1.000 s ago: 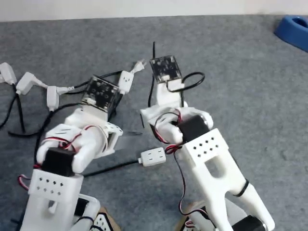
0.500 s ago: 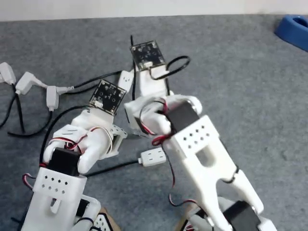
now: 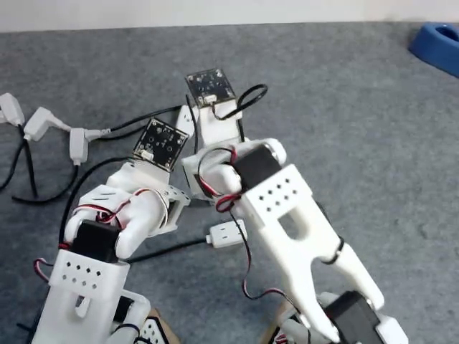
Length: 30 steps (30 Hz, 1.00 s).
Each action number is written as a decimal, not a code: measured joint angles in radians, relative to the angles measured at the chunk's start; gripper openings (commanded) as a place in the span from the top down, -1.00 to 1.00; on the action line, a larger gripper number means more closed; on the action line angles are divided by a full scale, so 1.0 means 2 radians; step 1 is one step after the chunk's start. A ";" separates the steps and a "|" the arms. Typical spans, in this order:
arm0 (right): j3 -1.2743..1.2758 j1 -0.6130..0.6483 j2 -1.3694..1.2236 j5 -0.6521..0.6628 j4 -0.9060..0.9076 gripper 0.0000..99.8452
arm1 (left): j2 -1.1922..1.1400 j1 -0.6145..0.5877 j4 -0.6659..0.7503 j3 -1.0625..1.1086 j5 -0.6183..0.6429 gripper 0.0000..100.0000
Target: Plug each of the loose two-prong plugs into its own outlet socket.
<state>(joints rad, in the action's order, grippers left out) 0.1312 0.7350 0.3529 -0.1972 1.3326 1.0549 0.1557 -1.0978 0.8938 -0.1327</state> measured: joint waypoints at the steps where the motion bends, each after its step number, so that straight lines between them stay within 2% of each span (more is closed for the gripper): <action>1: -0.001 -0.001 0.009 0.000 0.009 0.99 | 0.000 -0.005 0.002 0.000 0.001 0.14; 6: -0.008 -0.013 0.058 0.011 0.056 0.99 | 0.000 -0.012 0.002 0.000 -0.001 0.14; 12: -0.008 -0.054 0.074 0.018 0.028 0.99 | 0.000 -0.018 0.002 0.000 -0.001 0.14; 19: 0.028 -0.091 0.017 0.017 -0.071 0.99 | 0.000 0.075 -0.088 -0.054 -0.001 0.14; 24: 0.088 -0.077 0.022 0.015 -0.124 0.99 | 0.000 0.070 -0.095 -0.074 -0.001 0.14; 30: 0.136 -0.041 0.089 0.000 -0.133 0.99 | 0.000 0.012 -0.062 -0.067 -0.001 0.14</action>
<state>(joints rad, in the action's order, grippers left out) 0.4028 0.6521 0.5309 -0.1972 1.0656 1.0549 0.1788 -1.2221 0.7603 -0.1343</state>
